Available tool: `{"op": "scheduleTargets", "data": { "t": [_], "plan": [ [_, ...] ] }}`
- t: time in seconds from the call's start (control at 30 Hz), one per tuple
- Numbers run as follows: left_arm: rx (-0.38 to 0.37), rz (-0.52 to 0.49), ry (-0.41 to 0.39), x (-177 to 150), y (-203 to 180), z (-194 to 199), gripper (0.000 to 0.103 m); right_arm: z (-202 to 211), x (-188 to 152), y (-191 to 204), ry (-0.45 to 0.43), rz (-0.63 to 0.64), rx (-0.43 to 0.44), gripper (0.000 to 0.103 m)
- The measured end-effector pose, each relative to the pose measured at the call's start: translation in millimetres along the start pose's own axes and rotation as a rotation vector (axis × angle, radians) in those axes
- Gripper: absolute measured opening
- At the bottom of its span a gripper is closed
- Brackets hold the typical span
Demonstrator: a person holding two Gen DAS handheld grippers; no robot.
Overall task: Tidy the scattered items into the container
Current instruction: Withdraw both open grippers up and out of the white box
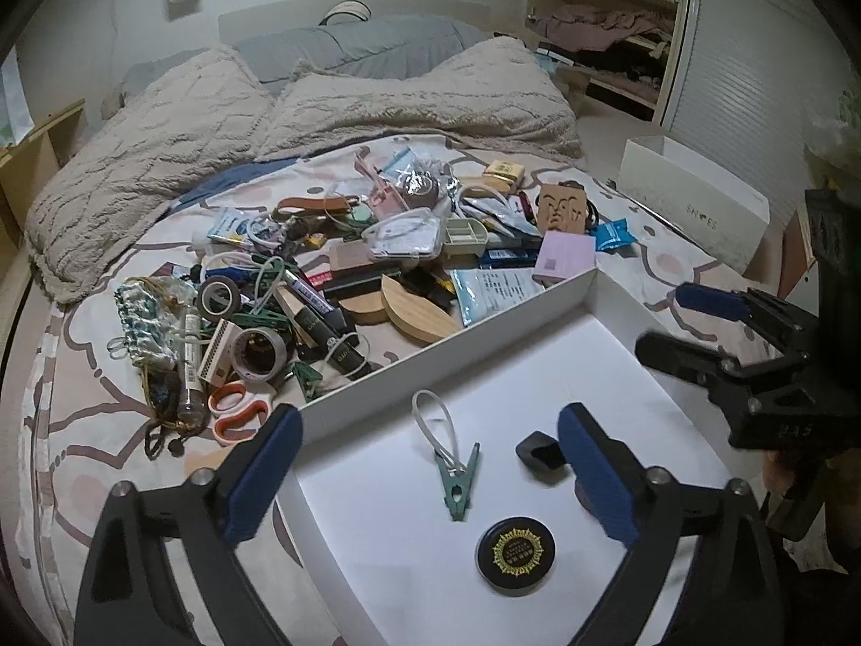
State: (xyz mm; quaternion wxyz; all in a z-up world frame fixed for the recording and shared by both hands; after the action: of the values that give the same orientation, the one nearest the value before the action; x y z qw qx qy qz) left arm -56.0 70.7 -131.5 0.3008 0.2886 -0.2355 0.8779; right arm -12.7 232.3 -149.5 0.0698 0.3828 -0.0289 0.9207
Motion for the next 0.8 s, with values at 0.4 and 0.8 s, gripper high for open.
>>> {"op": "scheduleTargets", "data": {
  "t": [0.4, 0.8],
  "plan": [
    [0.033, 0.012, -0.051, 6.3, 9.0, 8.8, 0.103, -0.1, 4.0, -6.7, -0.027, -0.035, -0.004, 0.103],
    [0.038, 0.034, -0.054, 7.1, 18.5, 8.5, 0.103, -6.5, 5.7, -10.3, -0.015, -0.011, -0.01, 0.103]
  ]
}}
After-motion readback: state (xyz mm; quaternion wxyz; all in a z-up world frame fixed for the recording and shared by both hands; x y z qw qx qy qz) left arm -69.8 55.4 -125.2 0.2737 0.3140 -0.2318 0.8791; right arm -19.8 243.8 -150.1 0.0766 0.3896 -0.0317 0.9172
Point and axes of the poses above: each gripper's, at about its wrist camera, not at the fingertips, and z roughly against the way its jaws point, y to its left, x to its top, the point moved 7 cm from there along -z, roughly the way its jaws point, and after that the axes turned 15 degrees about -x, right-handed, at the moved point
